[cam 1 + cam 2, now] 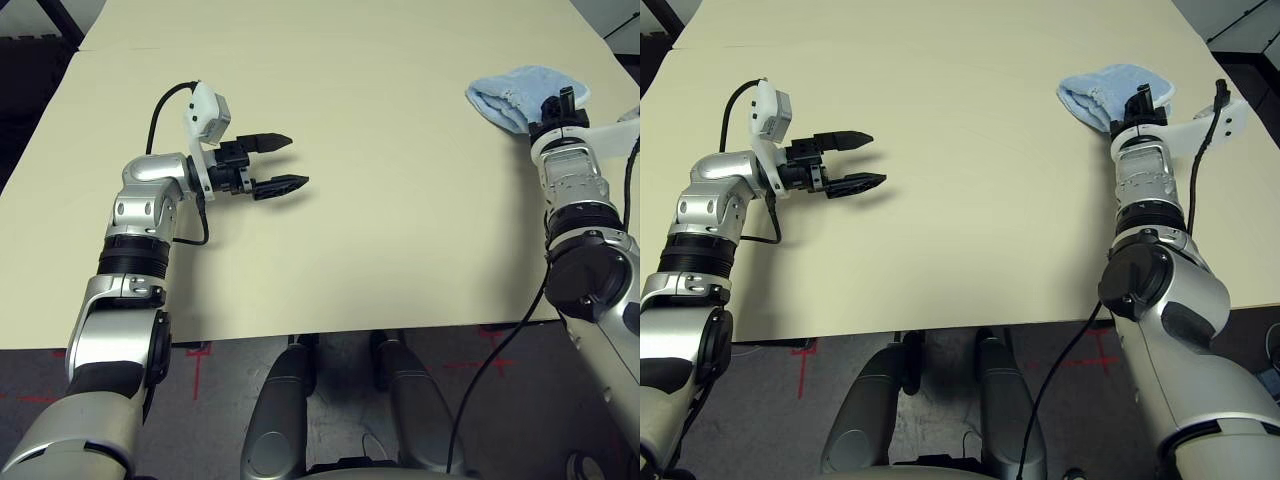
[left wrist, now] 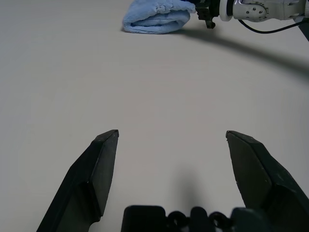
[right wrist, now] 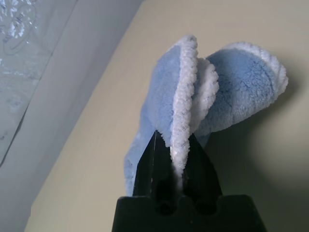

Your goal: Fold the towel and set it aside.

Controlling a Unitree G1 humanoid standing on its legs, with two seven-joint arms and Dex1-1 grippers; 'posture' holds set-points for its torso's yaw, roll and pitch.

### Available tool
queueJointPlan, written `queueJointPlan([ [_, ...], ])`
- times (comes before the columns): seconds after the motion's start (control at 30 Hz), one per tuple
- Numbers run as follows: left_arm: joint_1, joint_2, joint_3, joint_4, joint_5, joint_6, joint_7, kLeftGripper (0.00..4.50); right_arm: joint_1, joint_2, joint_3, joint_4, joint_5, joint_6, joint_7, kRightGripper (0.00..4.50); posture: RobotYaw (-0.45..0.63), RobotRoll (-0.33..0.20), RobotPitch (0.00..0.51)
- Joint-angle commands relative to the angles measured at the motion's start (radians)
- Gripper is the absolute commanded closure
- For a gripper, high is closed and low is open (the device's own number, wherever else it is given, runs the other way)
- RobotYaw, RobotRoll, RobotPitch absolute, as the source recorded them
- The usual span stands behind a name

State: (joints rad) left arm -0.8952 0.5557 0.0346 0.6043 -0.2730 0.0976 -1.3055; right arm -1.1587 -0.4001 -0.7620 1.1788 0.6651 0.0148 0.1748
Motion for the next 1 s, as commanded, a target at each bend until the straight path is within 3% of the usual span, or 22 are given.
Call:
queueJointPlan([
  [0.03, 0.013, 0.002, -0.007, -0.006, 0.002, -0.005, 0.001, 0.00, 0.010, -0.018, 0.003, -0.025, 0.012, 0.049, -0.016, 2.79, 0.05, 0.000, 0.278],
  [0.17, 0.018, 0.004, -0.004, -0.006, 0.002, -0.004, 0.007, 0.00, 0.021, -0.028, 0.006, -0.074, 0.027, 0.130, -0.013, 1.26, 0.05, 0.000, 0.275],
  [0.27, 0.020, 0.005, -0.005, 0.000, 0.004, -0.010, 0.008, 0.00, 0.061, -0.025, 0.043, -0.182, 0.044, 0.308, 0.013, 0.11, 0.04, 0.000, 0.273],
  [0.5, 0.010, 0.009, -0.010, 0.003, 0.007, -0.013, 0.006, 0.00, 0.279, -0.013, 0.071, -0.700, 0.202, 0.789, -0.134, 0.02, 0.04, 0.000, 0.266],
  [0.6, 0.008, 0.011, -0.012, 0.010, 0.008, -0.018, 0.003, 0.00, 0.366, -0.046, 0.083, -0.881, 0.305, 1.012, -0.151, 0.02, 0.03, 0.000, 0.262],
  [0.7, 0.001, 0.008, -0.014, 0.022, 0.010, -0.024, 0.006, 0.00, 0.404, -0.114, 0.123, -0.965, 0.325, 1.104, -0.095, 0.02, 0.02, 0.000, 0.259],
  [0.83, -0.007, -0.002, -0.003, 0.042, 0.019, -0.018, 0.069, 0.00, 0.448, -0.251, 0.313, -1.016, 0.173, 0.937, 0.164, 0.02, 0.02, 0.000, 0.257],
  [1.0, -0.013, -0.034, 0.024, 0.051, 0.052, 0.064, 0.324, 0.00, 0.390, -0.256, 0.457, -0.837, -0.101, 0.492, 0.314, 0.02, 0.03, 0.000, 0.257],
])
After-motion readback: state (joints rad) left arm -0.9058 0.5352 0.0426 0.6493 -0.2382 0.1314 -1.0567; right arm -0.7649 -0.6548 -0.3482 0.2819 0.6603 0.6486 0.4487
